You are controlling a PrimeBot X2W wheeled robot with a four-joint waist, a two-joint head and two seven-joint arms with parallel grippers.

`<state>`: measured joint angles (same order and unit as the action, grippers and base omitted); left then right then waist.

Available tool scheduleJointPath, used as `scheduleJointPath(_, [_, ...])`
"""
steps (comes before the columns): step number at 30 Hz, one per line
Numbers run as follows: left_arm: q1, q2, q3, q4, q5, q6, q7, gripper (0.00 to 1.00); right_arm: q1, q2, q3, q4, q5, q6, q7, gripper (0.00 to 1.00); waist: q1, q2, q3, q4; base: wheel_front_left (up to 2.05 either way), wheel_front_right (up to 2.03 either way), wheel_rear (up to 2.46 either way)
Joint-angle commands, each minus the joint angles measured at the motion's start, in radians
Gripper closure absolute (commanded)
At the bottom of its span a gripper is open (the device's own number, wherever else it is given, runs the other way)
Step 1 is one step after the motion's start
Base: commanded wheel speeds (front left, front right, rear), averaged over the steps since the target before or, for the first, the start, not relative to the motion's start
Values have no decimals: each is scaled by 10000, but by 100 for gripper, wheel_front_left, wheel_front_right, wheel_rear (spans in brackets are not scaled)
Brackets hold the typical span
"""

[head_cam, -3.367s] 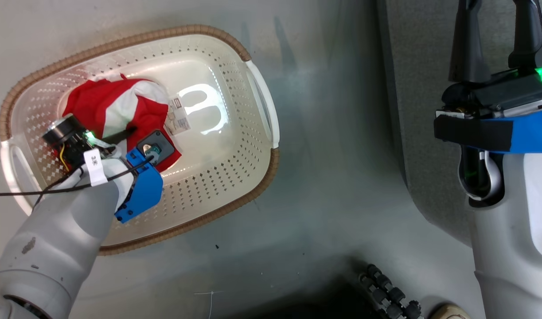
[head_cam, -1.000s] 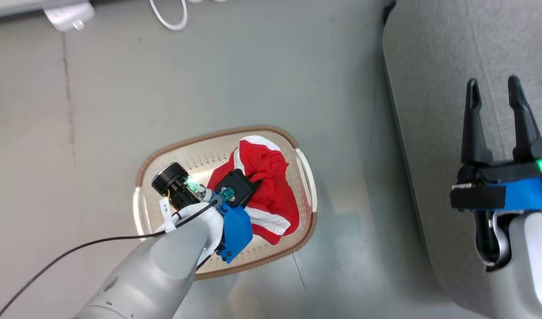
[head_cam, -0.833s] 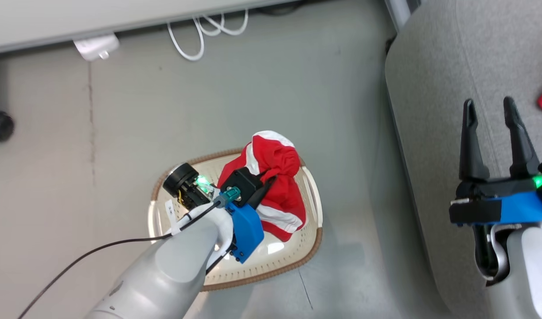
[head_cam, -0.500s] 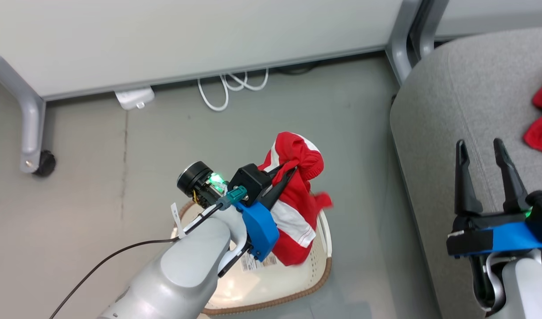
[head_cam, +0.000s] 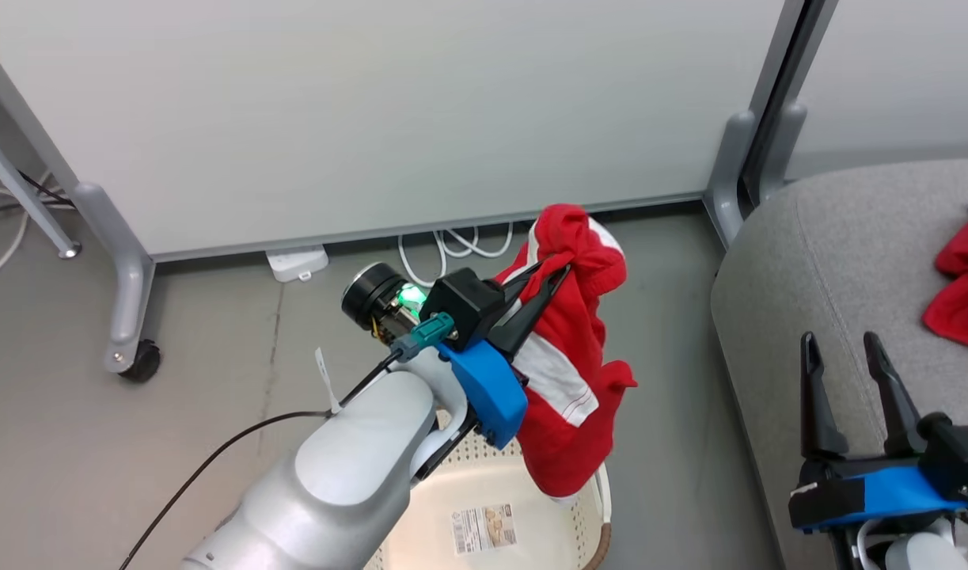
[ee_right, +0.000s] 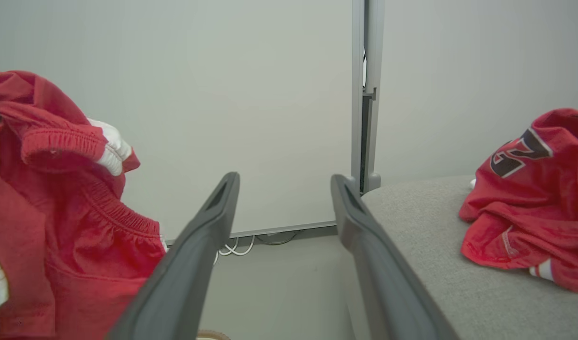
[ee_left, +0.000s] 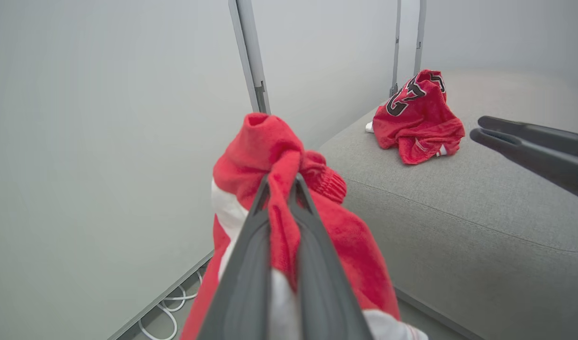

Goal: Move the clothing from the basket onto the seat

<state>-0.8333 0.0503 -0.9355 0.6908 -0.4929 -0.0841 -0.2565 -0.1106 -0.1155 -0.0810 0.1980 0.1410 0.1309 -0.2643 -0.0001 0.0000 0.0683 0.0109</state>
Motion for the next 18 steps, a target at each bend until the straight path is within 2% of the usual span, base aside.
scheduleJointPath(1, [-91, 13, 32, -74, -46, 30, 15, 100, 168, 49, -18, 12, -67, -3, 0, 0, 1, 0, -149, 76, 0, 0, 0])
scheduleJointPath(9, [-266, 12, -151, -667, -326, 142, 309, 100, 537, 226, 21, 6, -101, -3, 0, 0, 1, 0, -595, 214, 0, 0, 0])
scheduleJointPath(18, [-269, 13, -263, -993, -427, 284, 433, 100, 617, 190, 218, -20, -133, -3, 0, 0, 1, 0, -619, 301, 0, 0, 0])
